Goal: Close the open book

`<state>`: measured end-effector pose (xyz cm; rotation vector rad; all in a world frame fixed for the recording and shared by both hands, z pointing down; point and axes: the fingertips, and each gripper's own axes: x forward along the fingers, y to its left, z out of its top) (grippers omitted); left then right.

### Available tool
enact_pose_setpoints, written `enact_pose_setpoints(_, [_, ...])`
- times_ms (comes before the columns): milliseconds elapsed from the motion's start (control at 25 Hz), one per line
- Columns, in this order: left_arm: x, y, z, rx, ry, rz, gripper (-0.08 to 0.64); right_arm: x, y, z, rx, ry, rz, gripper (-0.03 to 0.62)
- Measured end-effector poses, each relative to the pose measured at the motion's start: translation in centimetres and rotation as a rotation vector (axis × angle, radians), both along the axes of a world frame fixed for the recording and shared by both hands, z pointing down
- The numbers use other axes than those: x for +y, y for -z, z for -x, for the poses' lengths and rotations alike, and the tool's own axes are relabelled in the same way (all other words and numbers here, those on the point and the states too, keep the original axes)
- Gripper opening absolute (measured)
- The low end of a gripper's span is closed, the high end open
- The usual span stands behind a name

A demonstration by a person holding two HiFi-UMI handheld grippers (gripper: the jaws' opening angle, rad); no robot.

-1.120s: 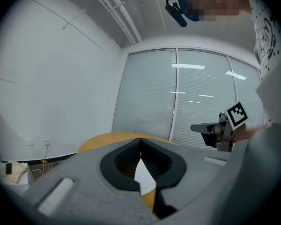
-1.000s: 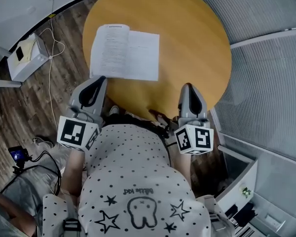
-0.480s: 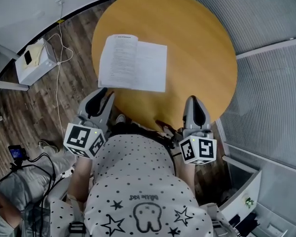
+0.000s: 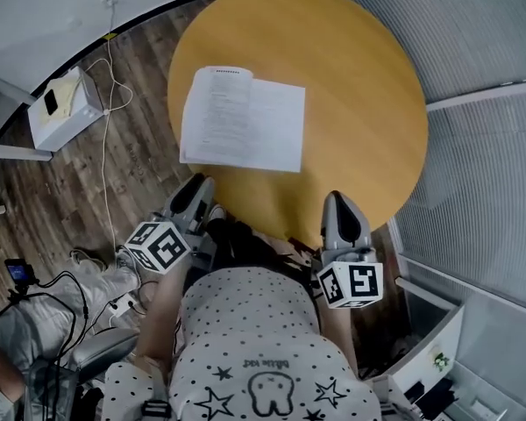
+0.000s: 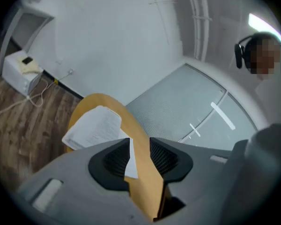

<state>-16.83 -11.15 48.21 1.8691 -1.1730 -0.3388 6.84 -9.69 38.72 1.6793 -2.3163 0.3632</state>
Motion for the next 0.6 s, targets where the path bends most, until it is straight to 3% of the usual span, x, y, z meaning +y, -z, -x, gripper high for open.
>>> enact_pose_setpoints(400, [-0.7,-10.5,-2.2,0.345,0.134,0.290,0.147,1.7,-1.9,-0.2,0.010,0.003,0.055,0.005])
enact_pose_setpoints(600, [-1.9,-12.6,-1.8,0.400,0.208,0.333,0.159,2.7,-1.9,-1.5,0.015,-0.027,0.061,0.005])
